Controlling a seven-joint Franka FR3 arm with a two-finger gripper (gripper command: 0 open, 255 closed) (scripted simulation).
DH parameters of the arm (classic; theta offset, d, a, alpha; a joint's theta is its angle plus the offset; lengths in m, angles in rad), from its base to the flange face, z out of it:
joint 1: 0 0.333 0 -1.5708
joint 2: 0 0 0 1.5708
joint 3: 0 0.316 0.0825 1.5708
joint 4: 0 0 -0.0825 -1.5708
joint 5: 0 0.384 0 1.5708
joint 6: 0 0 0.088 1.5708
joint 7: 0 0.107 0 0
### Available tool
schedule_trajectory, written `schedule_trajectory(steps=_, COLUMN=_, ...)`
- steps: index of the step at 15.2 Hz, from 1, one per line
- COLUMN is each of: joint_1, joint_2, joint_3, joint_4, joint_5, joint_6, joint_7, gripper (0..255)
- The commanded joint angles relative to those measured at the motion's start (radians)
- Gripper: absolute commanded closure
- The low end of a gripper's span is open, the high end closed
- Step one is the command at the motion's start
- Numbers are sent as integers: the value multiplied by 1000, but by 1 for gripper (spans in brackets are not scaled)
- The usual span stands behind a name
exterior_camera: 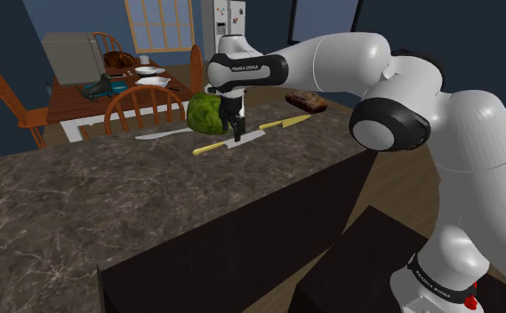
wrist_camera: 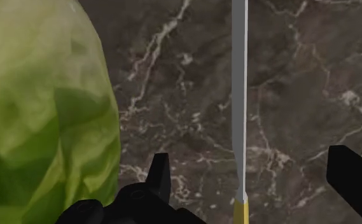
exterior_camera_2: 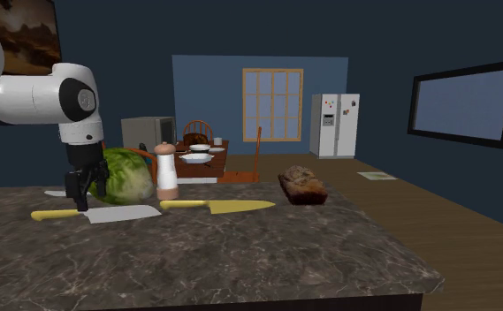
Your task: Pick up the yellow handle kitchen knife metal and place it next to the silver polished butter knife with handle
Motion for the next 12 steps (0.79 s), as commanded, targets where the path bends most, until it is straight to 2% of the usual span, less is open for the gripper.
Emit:
schedule_trajectory(steps=1, joint_1=-8, joint_2=16, joint_3=0, joint_4=11, joint_5=-5, joint_6=-29, joint_7=8, gripper=0)
schedule_trajectory(steps=4, joint_1=-26, joint_2=7, joint_3=-5, joint_4=95, joint_5=-15, joint_6=-116, joint_7=21, gripper=0)
schedule_trajectory(steps=12, joint_1=-26, joint_2=7, joint_3=-5, joint_4=95, joint_5=-15, joint_6=-116, joint_7=21, gripper=0)
